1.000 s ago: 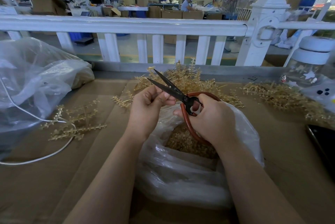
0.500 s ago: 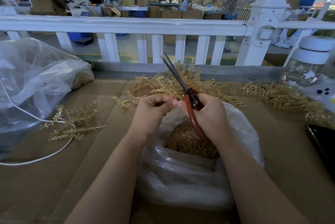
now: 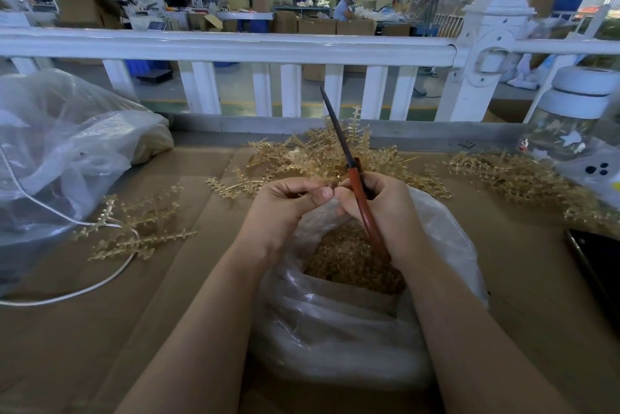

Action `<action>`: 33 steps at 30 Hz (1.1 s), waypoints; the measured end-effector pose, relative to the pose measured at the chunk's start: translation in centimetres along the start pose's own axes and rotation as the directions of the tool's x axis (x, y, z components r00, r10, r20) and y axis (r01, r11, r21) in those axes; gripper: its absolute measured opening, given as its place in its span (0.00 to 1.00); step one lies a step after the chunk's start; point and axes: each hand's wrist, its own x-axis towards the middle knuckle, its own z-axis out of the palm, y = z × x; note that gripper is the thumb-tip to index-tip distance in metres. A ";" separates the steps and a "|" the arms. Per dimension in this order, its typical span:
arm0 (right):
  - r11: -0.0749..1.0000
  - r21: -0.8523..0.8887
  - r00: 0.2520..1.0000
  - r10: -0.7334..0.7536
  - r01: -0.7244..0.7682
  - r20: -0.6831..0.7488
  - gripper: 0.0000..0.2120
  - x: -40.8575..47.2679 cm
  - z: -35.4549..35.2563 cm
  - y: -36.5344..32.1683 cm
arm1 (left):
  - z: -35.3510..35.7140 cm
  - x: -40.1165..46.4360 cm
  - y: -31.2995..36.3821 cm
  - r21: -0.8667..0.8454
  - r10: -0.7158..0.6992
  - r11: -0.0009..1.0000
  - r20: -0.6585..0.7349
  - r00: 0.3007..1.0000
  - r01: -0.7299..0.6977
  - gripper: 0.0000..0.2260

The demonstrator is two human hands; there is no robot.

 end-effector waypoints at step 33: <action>0.686 -0.698 0.953 -0.301 0.204 -0.018 0.30 -0.4 -0.3 0.9 | -0.7 0.1 0.3 0.079 0.158 0.987 -0.236 0.959 -0.143 0.12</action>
